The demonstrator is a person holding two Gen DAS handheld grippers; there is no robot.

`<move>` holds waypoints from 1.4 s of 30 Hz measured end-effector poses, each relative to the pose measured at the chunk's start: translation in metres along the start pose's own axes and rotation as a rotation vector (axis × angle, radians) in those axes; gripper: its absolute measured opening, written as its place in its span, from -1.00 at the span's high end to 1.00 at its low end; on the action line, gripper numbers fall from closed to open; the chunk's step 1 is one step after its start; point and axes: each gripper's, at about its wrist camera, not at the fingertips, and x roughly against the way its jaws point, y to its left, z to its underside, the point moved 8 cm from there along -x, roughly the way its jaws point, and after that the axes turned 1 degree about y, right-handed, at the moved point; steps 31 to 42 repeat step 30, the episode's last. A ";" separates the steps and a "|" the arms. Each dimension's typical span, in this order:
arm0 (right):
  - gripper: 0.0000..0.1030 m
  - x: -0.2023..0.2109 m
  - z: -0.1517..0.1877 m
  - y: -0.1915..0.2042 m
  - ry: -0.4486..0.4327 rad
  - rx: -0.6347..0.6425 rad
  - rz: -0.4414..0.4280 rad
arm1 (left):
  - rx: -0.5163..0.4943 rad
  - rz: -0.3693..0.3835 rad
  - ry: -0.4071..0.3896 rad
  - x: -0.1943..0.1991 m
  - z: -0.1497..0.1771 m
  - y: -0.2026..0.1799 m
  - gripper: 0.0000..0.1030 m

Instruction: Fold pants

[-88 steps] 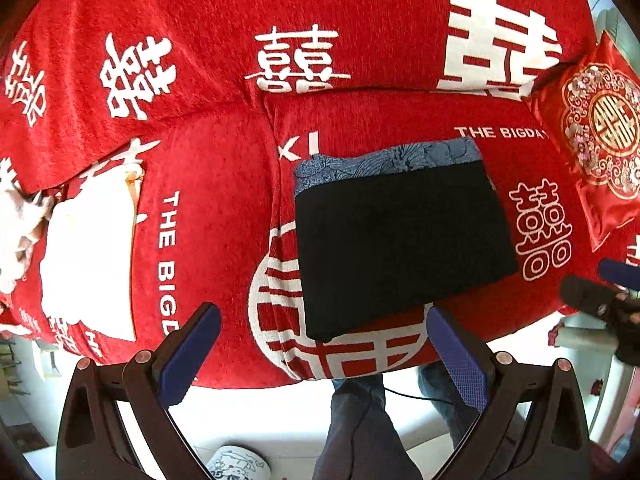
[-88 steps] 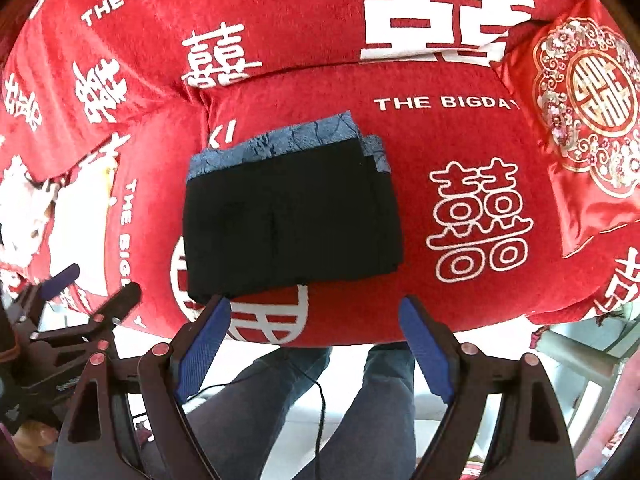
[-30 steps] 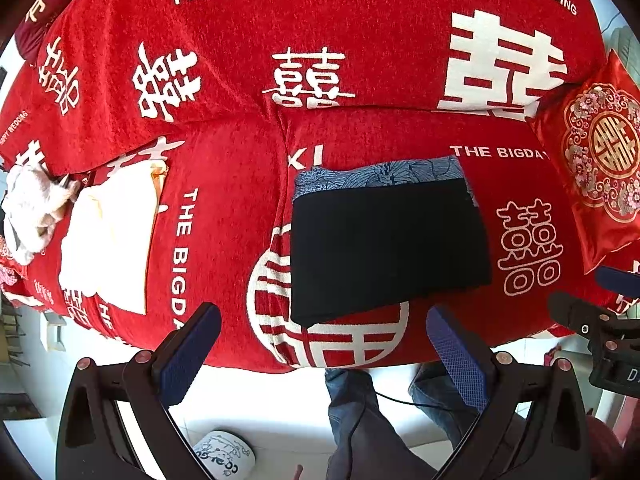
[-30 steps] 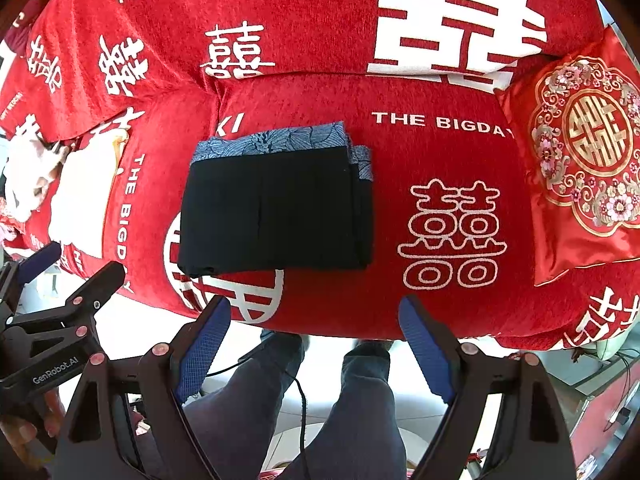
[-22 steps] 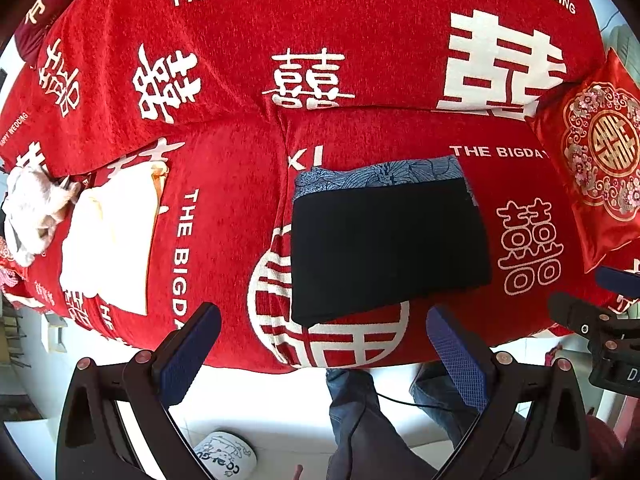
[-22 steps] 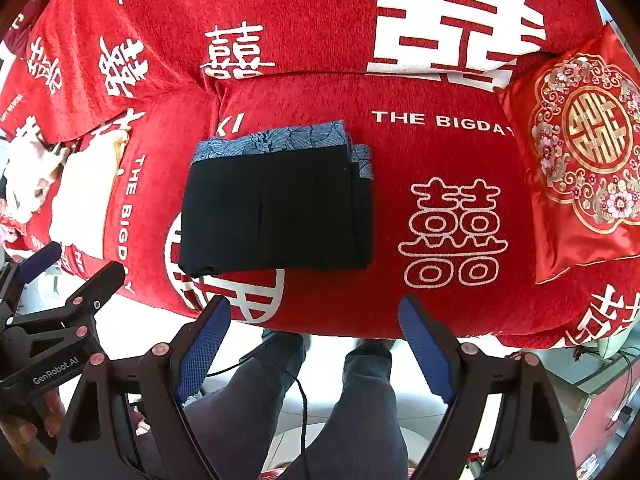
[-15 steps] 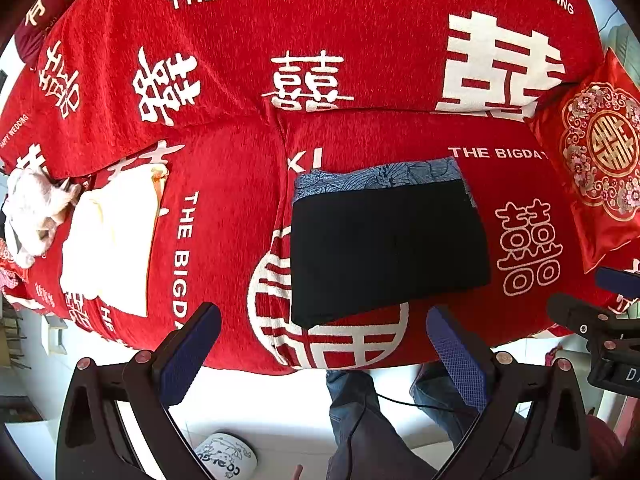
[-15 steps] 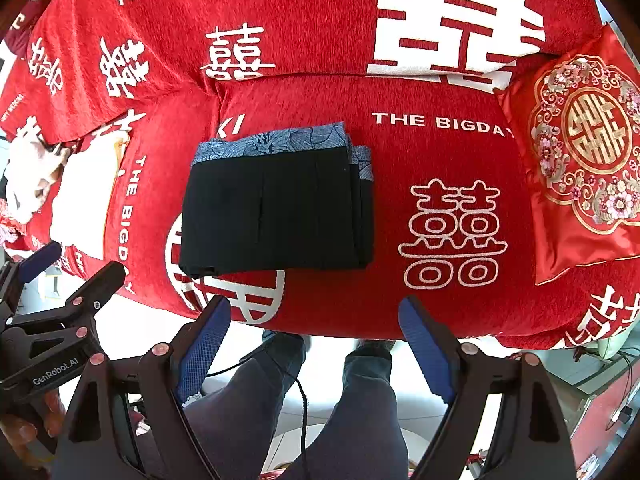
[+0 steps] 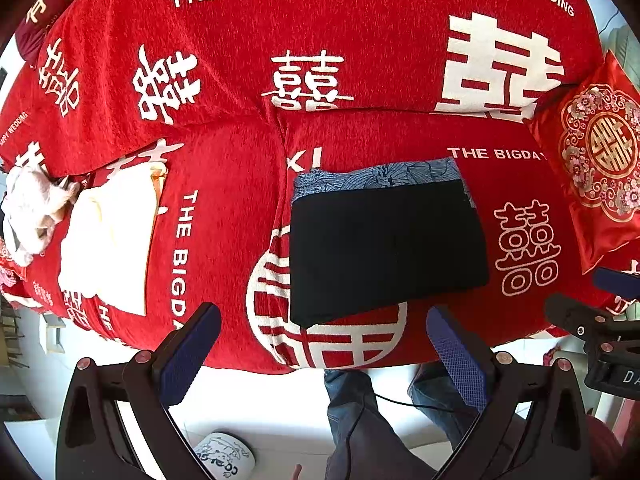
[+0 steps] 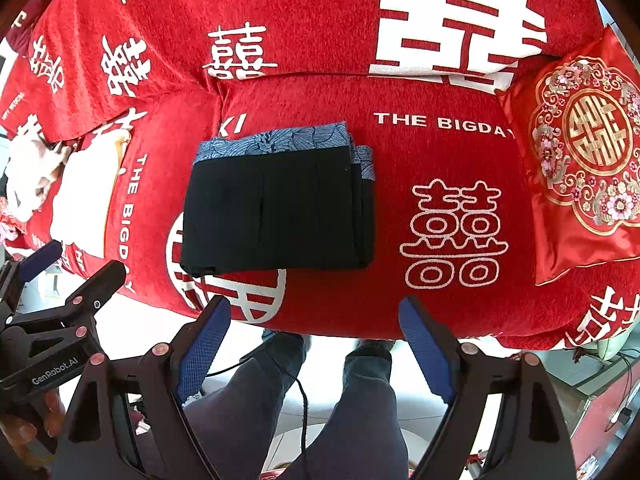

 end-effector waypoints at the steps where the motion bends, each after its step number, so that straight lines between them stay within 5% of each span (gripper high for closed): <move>1: -0.71 0.000 0.000 0.000 0.000 0.000 0.000 | 0.000 -0.001 0.000 0.000 0.000 0.000 -1.00; 42: -0.71 0.000 -0.003 0.003 0.002 0.005 0.000 | 0.011 0.017 -0.003 0.001 -0.002 -0.005 -1.00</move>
